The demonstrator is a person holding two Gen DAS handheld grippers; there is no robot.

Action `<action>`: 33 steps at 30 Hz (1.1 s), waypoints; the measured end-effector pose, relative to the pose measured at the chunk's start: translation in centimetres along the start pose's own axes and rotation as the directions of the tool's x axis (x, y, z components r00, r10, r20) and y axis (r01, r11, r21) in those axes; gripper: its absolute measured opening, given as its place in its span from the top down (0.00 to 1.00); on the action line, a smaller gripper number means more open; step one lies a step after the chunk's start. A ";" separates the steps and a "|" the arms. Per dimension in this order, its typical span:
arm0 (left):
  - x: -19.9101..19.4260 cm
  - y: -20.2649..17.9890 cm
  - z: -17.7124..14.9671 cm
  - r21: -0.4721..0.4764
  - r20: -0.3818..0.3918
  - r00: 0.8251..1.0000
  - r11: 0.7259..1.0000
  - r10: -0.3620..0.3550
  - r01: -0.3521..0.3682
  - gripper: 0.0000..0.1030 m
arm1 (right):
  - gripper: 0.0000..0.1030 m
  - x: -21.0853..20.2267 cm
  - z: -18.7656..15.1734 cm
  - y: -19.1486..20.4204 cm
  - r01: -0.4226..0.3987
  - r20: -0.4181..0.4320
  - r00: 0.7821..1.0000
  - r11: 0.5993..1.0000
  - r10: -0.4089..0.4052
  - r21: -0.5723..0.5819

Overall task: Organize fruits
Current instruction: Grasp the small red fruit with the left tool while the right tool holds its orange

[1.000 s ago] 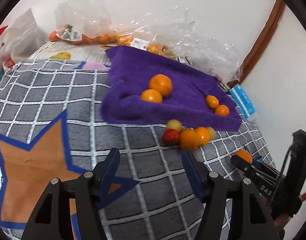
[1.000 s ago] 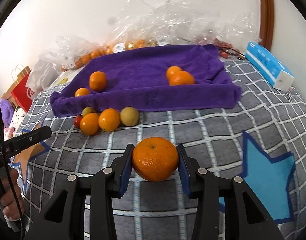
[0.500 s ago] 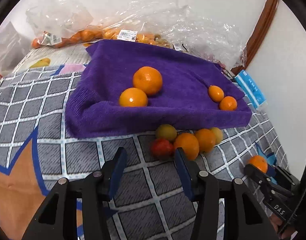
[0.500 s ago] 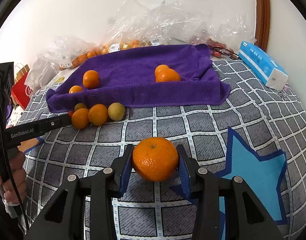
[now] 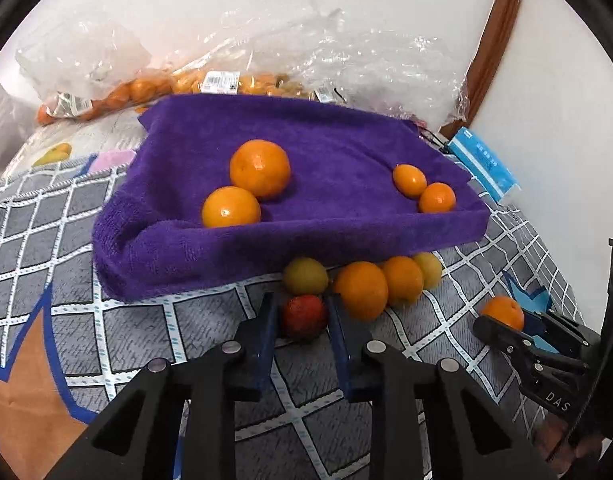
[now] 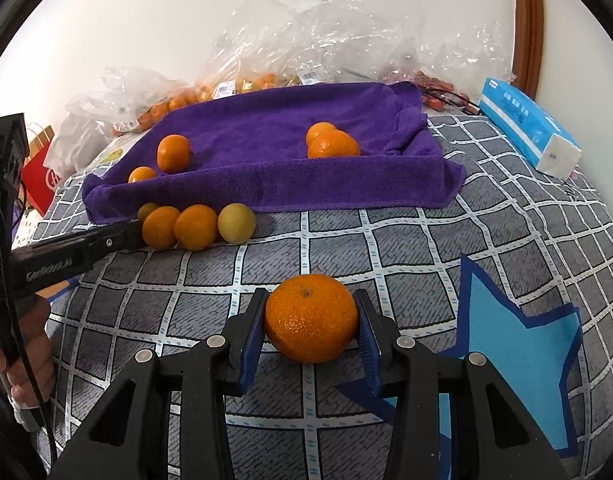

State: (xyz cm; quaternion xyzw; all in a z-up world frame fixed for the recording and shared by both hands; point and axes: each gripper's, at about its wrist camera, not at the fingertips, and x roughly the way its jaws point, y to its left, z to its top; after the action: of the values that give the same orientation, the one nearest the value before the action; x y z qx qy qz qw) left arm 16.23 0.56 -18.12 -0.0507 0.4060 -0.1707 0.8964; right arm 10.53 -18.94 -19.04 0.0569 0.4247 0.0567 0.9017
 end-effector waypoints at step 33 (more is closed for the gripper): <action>-3.4 1.3 -0.2 -0.088 0.151 0.988 0.996 0.041 -0.028 0.77 | 0.59 -0.5 0.2 -0.6 0.012 0.015 1.000 0.999 -0.013 0.043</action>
State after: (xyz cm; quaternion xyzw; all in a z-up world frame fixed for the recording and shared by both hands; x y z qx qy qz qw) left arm 14.33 2.99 -16.12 -0.0949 0.3438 -0.1334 0.9247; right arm 10.40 -19.59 -18.65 0.0740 0.4191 0.0417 0.9040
